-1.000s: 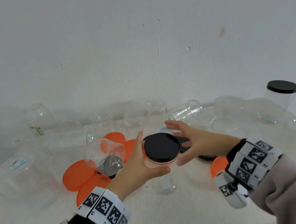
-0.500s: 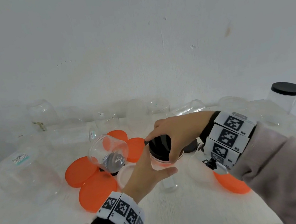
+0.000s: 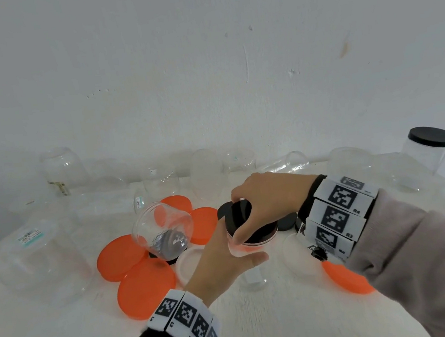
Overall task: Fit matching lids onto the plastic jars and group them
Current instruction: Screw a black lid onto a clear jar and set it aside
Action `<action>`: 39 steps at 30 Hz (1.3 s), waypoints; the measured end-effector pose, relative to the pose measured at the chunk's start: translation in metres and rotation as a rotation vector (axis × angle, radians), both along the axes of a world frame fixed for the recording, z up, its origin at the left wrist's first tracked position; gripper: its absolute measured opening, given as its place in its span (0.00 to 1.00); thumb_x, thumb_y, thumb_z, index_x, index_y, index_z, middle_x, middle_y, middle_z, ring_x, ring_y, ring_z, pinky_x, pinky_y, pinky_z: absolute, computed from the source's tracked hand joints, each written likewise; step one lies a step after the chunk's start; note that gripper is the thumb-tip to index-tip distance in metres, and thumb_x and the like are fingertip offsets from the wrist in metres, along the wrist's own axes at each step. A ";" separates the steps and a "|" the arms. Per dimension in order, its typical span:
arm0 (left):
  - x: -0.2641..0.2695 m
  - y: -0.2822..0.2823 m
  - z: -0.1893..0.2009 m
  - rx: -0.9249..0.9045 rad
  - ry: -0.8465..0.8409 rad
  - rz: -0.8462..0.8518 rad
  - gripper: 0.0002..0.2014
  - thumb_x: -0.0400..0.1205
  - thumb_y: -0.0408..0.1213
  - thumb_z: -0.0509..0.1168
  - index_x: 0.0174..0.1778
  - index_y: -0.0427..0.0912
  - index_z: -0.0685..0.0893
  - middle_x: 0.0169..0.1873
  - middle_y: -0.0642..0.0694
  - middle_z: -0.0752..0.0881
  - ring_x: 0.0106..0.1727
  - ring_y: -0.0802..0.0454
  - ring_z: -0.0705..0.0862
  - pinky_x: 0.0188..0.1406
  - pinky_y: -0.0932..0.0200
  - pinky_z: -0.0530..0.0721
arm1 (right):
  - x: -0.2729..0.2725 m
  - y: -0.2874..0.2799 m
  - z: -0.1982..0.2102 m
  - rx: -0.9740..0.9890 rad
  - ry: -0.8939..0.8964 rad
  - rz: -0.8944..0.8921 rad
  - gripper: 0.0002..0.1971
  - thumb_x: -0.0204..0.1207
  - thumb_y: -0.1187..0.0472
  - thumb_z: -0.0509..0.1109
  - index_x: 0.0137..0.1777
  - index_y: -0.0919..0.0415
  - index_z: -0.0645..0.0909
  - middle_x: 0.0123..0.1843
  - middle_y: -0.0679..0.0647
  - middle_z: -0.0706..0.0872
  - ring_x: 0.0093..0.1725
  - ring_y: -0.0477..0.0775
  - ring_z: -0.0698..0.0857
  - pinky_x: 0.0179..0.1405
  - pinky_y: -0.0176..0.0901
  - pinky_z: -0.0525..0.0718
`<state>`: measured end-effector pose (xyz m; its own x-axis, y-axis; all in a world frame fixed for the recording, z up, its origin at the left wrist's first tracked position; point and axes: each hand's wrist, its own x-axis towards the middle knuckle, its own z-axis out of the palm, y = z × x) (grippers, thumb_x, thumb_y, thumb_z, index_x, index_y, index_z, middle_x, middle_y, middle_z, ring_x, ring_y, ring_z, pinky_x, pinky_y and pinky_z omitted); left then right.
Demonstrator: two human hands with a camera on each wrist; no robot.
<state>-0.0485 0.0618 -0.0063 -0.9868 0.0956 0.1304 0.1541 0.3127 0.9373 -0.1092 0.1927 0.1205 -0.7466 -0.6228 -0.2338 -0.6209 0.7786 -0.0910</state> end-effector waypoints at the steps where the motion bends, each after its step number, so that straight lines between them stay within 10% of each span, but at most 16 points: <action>1: 0.000 0.000 0.000 0.001 -0.002 0.000 0.37 0.67 0.44 0.81 0.63 0.71 0.67 0.59 0.73 0.80 0.61 0.78 0.76 0.51 0.84 0.72 | -0.001 0.000 0.003 0.013 -0.035 0.000 0.33 0.61 0.31 0.75 0.60 0.51 0.79 0.50 0.47 0.80 0.50 0.50 0.82 0.46 0.45 0.85; 6: -0.001 0.000 -0.002 -0.001 -0.004 0.003 0.37 0.67 0.42 0.81 0.62 0.70 0.66 0.62 0.66 0.79 0.61 0.79 0.75 0.52 0.84 0.72 | -0.005 0.003 0.014 0.133 -0.184 0.110 0.44 0.62 0.46 0.81 0.78 0.36 0.64 0.60 0.42 0.70 0.61 0.48 0.72 0.60 0.48 0.81; 16: -0.001 0.000 -0.004 0.007 -0.022 0.003 0.35 0.66 0.45 0.81 0.61 0.72 0.67 0.55 0.78 0.79 0.59 0.80 0.76 0.49 0.85 0.72 | -0.005 0.005 -0.004 0.037 -0.039 -0.004 0.35 0.56 0.28 0.74 0.58 0.49 0.75 0.48 0.44 0.78 0.47 0.48 0.82 0.41 0.43 0.83; 22: 0.000 0.001 -0.002 0.012 -0.013 0.005 0.37 0.66 0.44 0.81 0.62 0.73 0.66 0.59 0.72 0.79 0.61 0.80 0.74 0.52 0.85 0.71 | -0.003 0.007 0.007 0.096 -0.163 0.117 0.44 0.64 0.46 0.80 0.79 0.40 0.62 0.64 0.43 0.70 0.62 0.46 0.71 0.63 0.47 0.79; 27: 0.000 0.000 -0.003 0.003 -0.026 0.012 0.38 0.67 0.45 0.81 0.62 0.72 0.65 0.61 0.67 0.79 0.60 0.80 0.75 0.51 0.85 0.73 | -0.002 0.004 0.004 0.008 -0.058 0.087 0.26 0.59 0.37 0.79 0.55 0.46 0.79 0.47 0.41 0.78 0.49 0.46 0.80 0.47 0.43 0.84; 32: 0.000 0.000 -0.002 -0.012 -0.027 0.011 0.35 0.67 0.45 0.81 0.61 0.73 0.66 0.59 0.70 0.80 0.59 0.81 0.75 0.49 0.85 0.72 | 0.003 0.002 -0.004 0.045 0.062 0.004 0.32 0.60 0.27 0.72 0.50 0.54 0.76 0.43 0.47 0.79 0.41 0.47 0.80 0.33 0.39 0.76; 39: 0.001 0.002 -0.002 0.002 0.002 0.009 0.37 0.67 0.43 0.81 0.63 0.73 0.66 0.61 0.67 0.79 0.62 0.77 0.75 0.54 0.84 0.72 | 0.002 0.010 0.008 0.050 -0.175 0.105 0.41 0.68 0.48 0.78 0.80 0.40 0.63 0.65 0.44 0.71 0.64 0.47 0.71 0.64 0.47 0.77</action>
